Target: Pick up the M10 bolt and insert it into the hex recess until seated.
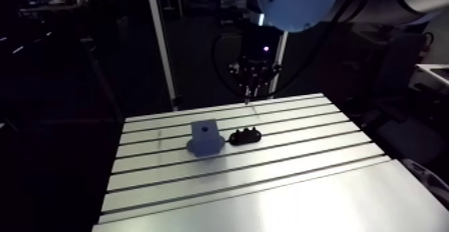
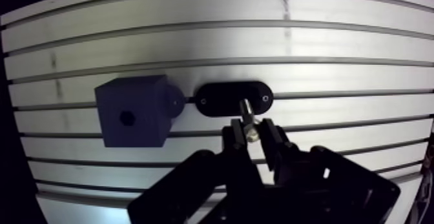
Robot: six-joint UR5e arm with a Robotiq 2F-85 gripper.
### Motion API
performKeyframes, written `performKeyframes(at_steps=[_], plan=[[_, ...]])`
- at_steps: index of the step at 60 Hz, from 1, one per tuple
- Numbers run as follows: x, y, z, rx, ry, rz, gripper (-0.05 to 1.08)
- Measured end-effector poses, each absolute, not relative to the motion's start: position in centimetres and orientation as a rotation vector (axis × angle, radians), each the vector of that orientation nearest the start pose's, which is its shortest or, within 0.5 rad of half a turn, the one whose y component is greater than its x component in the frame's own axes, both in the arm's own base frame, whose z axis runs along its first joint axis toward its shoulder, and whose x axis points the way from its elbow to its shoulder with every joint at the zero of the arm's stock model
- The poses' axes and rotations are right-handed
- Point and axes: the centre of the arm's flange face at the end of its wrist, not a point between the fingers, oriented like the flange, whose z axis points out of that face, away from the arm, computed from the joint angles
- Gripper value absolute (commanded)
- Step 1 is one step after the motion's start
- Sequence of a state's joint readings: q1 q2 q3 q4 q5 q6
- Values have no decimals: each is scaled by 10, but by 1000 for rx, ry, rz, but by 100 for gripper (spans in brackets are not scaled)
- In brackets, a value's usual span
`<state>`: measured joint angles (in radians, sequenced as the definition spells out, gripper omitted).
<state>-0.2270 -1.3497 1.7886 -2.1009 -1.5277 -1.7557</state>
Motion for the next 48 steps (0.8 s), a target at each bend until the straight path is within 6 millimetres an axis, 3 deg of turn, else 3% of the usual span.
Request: performKeyframes(at_steps=[14, 48], plan=[[-585, -25, 352, 50, 3184, -53, 108], [-601, -66, 379, 33, 3142, -59, 107]])
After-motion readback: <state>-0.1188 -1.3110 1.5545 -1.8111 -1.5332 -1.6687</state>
